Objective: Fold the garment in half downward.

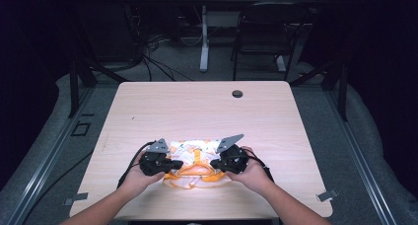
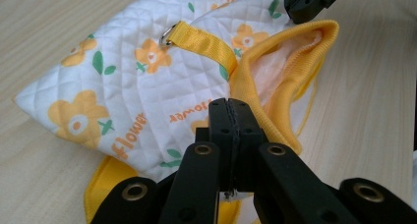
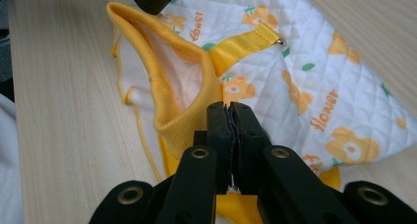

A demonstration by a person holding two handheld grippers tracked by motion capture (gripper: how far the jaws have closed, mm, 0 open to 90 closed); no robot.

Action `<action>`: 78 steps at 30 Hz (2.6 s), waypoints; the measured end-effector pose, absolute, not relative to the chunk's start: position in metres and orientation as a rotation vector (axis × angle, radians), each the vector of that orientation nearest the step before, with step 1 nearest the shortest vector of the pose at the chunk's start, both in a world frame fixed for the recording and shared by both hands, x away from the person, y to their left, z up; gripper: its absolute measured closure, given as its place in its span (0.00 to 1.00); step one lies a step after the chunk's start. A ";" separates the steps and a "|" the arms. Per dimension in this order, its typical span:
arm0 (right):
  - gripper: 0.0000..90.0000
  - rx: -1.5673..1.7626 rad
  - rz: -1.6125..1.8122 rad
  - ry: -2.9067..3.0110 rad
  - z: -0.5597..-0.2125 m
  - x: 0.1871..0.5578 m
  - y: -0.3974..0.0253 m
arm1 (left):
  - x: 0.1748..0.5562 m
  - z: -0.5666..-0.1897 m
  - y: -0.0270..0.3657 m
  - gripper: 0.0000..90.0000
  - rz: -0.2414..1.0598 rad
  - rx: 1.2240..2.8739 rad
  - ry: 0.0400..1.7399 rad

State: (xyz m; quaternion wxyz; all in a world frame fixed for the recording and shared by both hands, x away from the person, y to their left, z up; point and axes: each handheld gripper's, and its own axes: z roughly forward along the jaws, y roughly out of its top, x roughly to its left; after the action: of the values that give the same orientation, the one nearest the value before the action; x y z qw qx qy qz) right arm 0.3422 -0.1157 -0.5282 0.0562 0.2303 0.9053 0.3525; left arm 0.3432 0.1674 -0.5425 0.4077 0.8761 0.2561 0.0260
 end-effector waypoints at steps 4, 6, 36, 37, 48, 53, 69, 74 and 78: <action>0.97 0.716 1.085 2.749 -0.534 0.337 -0.117 | 0.339 -0.546 0.171 1.00 0.055 2.201 0.650; 0.97 0.718 1.095 2.748 -0.535 0.334 -0.118 | 0.336 -0.548 0.173 1.00 0.050 2.198 0.654; 0.99 0.730 1.028 2.799 -0.563 0.319 -0.120 | 0.325 -0.571 0.180 1.00 0.074 2.232 0.675; 0.99 0.730 1.025 2.798 -0.563 0.319 -0.120 | 0.325 -0.571 0.180 1.00 0.077 2.234 0.675; 1.00 0.758 1.008 2.779 -0.565 0.328 -0.120 | 0.333 -0.572 0.180 1.00 0.103 2.228 0.699; 1.00 0.776 1.006 2.761 -0.566 0.334 -0.118 | 0.341 -0.573 0.181 1.00 0.105 2.205 0.732; 1.00 0.833 1.005 2.726 -0.567 0.352 -0.119 | 0.366 -0.571 0.173 1.00 0.142 2.209 0.785; 1.00 0.849 0.984 2.716 -0.566 0.359 -0.119 | 0.375 -0.573 0.172 1.00 0.153 2.180 0.813; 1.00 0.853 0.968 2.705 -0.565 0.367 -0.117 | 0.381 -0.575 0.174 1.00 0.161 2.153 0.832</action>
State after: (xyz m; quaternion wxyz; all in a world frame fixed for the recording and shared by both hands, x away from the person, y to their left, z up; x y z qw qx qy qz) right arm 0.3669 -0.1173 -0.5648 0.0724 0.2840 0.9001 0.3222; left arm 0.3812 0.1738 -0.5747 0.4021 0.8519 0.3294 0.0637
